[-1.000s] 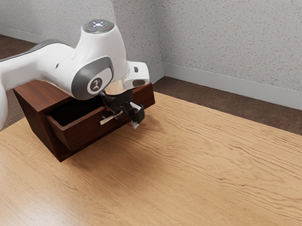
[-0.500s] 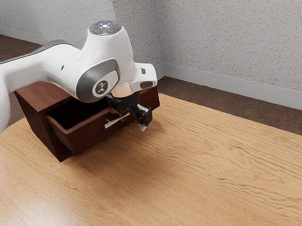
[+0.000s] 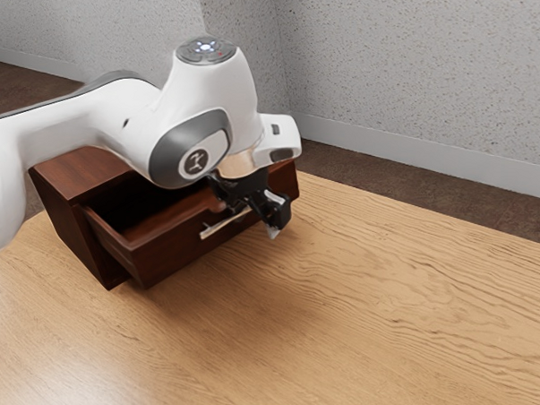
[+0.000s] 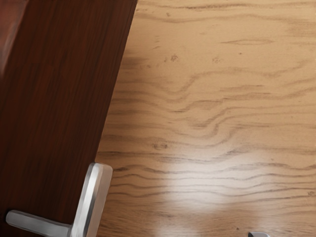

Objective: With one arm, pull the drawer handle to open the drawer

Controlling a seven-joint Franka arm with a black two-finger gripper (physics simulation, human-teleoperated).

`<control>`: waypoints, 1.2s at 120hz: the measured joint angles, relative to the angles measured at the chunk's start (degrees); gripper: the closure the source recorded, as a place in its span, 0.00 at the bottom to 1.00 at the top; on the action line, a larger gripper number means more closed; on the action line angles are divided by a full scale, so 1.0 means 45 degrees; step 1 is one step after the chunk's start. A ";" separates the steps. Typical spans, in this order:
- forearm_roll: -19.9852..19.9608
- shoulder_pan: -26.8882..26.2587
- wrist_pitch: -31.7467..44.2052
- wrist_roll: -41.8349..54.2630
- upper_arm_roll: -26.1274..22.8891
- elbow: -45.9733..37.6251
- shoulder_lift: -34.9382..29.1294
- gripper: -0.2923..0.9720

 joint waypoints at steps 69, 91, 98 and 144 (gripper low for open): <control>0.0078 -0.0222 0.0004 -0.0531 0.0006 0.0013 0.0014 0.43; 0.0100 -0.0206 0.0001 -0.0618 0.0071 0.0067 -0.0025 0.49; 0.0088 -0.0207 -0.0005 -0.0629 0.0069 0.0107 -0.0028 0.48; 0.0457 -0.0558 -0.0034 -0.0662 0.0192 0.0268 -0.0696 0.49</control>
